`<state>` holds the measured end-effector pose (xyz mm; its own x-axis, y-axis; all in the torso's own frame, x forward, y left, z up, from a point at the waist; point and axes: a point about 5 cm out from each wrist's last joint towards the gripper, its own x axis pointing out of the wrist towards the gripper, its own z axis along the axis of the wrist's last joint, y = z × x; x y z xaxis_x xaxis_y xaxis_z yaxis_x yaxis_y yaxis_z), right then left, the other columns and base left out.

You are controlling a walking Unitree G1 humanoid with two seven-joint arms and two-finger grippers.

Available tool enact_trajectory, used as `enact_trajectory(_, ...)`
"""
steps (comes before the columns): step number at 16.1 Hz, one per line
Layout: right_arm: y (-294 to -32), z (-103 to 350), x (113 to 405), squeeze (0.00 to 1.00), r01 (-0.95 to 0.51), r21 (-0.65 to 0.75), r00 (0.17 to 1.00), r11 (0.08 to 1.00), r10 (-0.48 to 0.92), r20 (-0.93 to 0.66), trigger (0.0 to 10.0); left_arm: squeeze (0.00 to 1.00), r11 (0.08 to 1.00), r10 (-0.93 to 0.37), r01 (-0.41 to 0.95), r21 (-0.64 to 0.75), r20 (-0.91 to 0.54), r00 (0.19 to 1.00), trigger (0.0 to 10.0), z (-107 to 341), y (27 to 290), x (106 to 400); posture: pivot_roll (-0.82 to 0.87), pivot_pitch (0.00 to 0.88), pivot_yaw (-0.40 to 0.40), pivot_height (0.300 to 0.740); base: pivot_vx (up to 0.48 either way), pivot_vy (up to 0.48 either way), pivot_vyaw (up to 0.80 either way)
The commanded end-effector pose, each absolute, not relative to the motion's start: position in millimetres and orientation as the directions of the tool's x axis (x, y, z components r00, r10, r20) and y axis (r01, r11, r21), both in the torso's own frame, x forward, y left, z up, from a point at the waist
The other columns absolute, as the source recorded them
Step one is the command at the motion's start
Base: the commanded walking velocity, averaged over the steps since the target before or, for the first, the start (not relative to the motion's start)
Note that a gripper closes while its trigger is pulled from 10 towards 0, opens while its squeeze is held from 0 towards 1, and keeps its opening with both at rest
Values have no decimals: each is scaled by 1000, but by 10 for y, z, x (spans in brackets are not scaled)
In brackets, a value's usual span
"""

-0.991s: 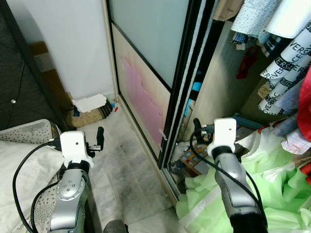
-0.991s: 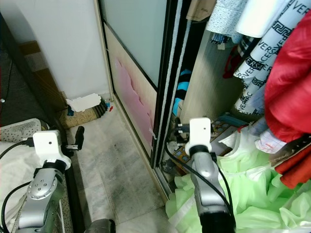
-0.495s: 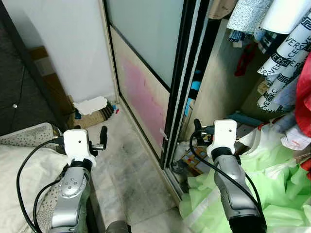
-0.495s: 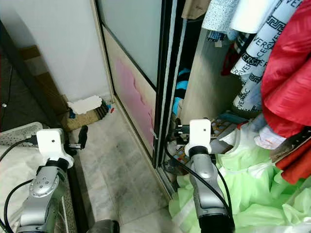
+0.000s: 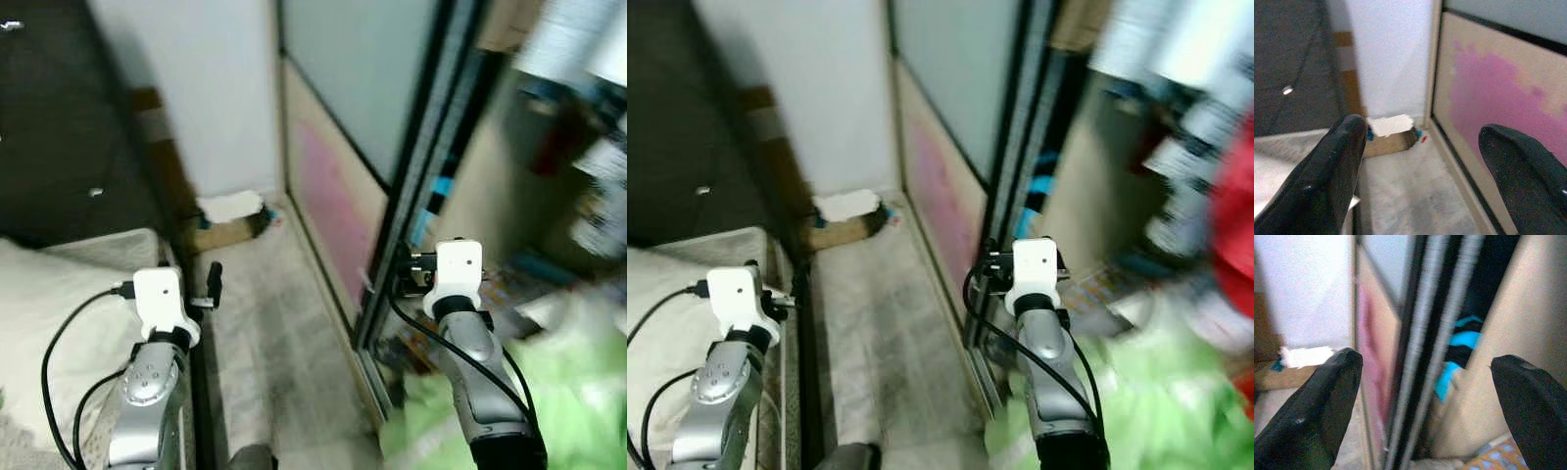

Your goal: Clean up the room

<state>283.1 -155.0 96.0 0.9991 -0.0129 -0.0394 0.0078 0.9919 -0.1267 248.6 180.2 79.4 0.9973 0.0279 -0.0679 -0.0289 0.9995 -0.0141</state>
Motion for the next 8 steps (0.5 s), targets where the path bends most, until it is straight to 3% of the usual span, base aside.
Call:
enact_trajectory(1, -1494, 1015, 2852, 0, -14, -125, 1000, 992, 11, -25, 10000, 0, 999, 35, -36, -13, -64, 997, 10000, 824, 1834, 2493, 78, 0, -23, 740, 0, 0, 800)
enact_trajectory(8, -1491, 1009, 2843, 0, -24, -133, 999, 991, 20, -31, 10000, 0, 999, 34, -35, -19, -73, 997, 10000, 807, 1828, 2482, 81, 0, -26, 740, 0, 0, 800)
